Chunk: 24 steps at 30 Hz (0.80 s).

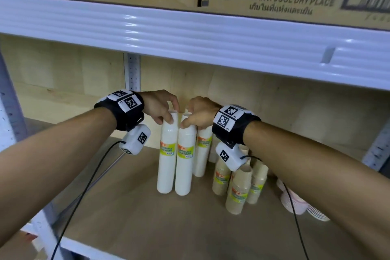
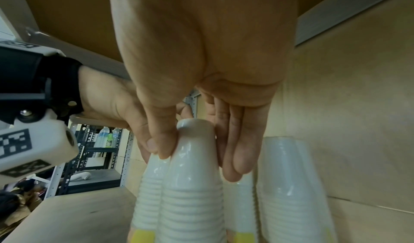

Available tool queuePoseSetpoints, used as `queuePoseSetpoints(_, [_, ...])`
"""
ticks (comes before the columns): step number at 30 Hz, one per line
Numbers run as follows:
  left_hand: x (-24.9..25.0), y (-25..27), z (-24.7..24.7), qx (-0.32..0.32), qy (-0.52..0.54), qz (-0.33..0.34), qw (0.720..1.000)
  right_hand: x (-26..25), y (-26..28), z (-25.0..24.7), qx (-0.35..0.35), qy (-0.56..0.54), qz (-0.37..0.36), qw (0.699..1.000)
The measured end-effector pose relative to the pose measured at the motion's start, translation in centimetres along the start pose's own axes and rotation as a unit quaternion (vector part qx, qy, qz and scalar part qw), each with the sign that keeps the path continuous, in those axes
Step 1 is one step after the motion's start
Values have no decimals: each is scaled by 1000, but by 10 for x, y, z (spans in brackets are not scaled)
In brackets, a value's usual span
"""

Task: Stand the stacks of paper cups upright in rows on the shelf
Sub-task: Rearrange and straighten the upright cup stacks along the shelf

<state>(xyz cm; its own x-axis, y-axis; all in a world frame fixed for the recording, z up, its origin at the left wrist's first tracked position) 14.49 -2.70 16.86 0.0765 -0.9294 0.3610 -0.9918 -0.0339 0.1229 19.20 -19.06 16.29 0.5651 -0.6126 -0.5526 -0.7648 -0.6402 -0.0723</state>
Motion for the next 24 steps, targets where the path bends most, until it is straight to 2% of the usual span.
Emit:
queuePoseSetpoints(8, [24, -22, 10, 6, 2, 26, 1000, 28, 12, -15, 19, -30, 24, 999])
queuePoseSetpoints(14, [32, -35, 18, 9, 3, 40, 999, 45, 19, -20, 45, -44, 3, 998])
queuePoseSetpoints(19, [31, -43, 23, 11, -2, 43, 999, 51, 14, -16, 54, -39, 30, 997])
queuePoseSetpoints(24, [31, -45, 23, 13, -11, 39, 999, 50, 12, -15, 55, -49, 18, 997])
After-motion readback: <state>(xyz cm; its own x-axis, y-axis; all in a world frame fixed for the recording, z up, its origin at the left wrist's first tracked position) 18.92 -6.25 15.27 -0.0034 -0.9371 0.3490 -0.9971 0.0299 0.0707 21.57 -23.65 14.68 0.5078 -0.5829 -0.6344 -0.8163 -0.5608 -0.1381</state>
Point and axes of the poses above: each hand's wrist, its own y-axis away from the middle knuckle, its own z-axis out of the palm, x = y × z, the point moved 1 cm from there along -y, towards the middle knuckle, and after that the axes turned 14 degrees about -y, right-handed, at the moved point
